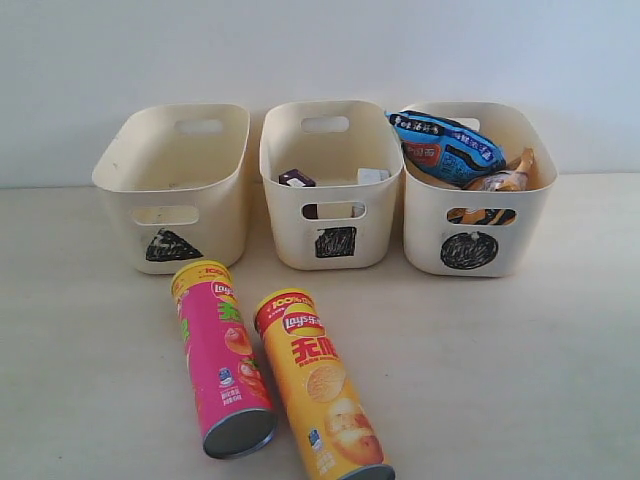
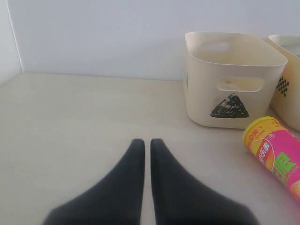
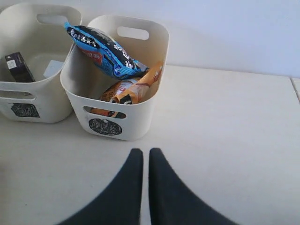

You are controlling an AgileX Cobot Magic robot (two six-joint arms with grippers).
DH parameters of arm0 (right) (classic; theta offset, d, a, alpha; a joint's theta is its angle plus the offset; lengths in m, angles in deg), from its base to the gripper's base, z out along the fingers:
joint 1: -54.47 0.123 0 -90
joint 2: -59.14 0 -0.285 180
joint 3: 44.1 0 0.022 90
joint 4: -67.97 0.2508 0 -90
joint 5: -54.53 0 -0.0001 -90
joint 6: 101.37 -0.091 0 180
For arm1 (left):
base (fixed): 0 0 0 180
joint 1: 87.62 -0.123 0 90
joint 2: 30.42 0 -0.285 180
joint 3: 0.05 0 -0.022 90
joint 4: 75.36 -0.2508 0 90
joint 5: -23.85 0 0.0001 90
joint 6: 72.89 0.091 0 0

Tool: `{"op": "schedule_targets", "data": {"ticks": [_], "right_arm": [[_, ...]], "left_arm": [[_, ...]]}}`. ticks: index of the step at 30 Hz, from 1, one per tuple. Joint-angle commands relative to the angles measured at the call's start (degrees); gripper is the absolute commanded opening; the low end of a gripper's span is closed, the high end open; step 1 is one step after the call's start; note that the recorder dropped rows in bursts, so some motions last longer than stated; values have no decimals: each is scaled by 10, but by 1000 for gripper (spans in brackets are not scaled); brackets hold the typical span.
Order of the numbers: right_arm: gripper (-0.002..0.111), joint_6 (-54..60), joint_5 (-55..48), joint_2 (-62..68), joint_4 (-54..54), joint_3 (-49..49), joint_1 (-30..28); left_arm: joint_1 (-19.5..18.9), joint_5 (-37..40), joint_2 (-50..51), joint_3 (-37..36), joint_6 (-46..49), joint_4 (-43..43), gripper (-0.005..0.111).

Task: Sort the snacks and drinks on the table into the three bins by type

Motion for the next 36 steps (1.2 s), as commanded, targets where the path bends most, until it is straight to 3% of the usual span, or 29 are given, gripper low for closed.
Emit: {"op": "schedule_targets", "data": {"ticks": [1, 13, 18, 36], "right_arm": [[1, 28, 51, -76, -4, -52, -2], [1, 28, 100, -324, 0, -251, -5], [1, 28, 105, -429, 1, -347, -54], [1, -2, 189, -483, 6, -510, -59]], "left_arm": [[3, -2, -2, 1, -4, -1, 4], [3, -2, -2, 1, -4, -1, 4], [3, -1, -2, 1, -4, -1, 4], [3, -4, -2, 1, -4, -1, 4]]}}
